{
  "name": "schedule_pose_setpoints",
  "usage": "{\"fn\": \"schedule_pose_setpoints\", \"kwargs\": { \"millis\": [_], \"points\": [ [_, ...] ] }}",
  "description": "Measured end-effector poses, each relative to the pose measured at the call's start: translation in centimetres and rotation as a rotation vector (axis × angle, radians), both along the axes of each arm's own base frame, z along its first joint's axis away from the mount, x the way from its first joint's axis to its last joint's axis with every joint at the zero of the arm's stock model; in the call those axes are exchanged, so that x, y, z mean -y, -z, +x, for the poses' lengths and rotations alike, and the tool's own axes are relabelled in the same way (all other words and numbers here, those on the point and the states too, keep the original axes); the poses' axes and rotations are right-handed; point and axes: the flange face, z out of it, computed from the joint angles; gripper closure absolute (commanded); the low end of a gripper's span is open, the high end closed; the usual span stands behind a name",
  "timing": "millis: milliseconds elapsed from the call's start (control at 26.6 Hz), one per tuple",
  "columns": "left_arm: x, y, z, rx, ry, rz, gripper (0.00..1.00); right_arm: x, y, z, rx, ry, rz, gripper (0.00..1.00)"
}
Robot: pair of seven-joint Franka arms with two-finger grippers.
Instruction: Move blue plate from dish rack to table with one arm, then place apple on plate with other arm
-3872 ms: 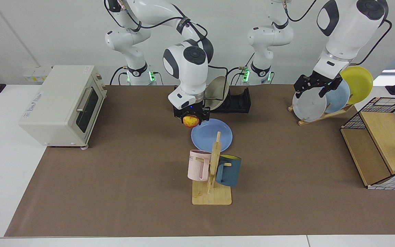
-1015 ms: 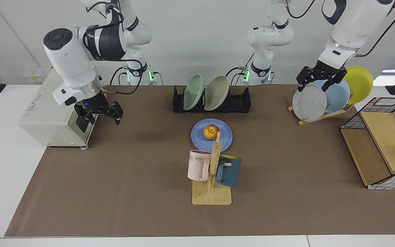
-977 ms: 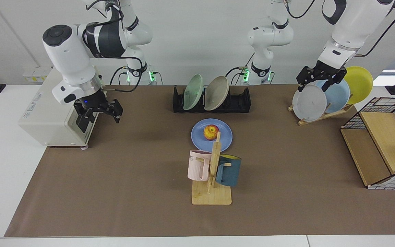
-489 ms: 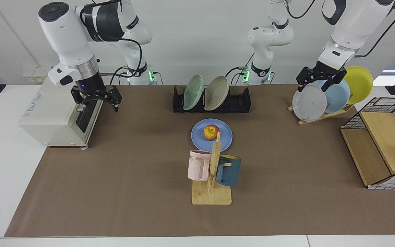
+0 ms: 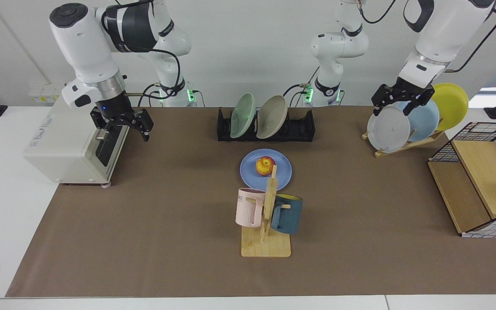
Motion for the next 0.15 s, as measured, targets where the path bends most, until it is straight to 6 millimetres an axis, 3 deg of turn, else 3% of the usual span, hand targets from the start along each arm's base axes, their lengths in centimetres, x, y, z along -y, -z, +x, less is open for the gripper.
{"fn": "schedule_pose_setpoints", "kwargs": {
  "millis": [150],
  "points": [
    [0.01, 0.04, 0.01, -0.001, 0.000, 0.000, 0.00, 0.12, 0.09, -0.09, -0.009, 0.002, 0.000, 0.00]
  ]
}}
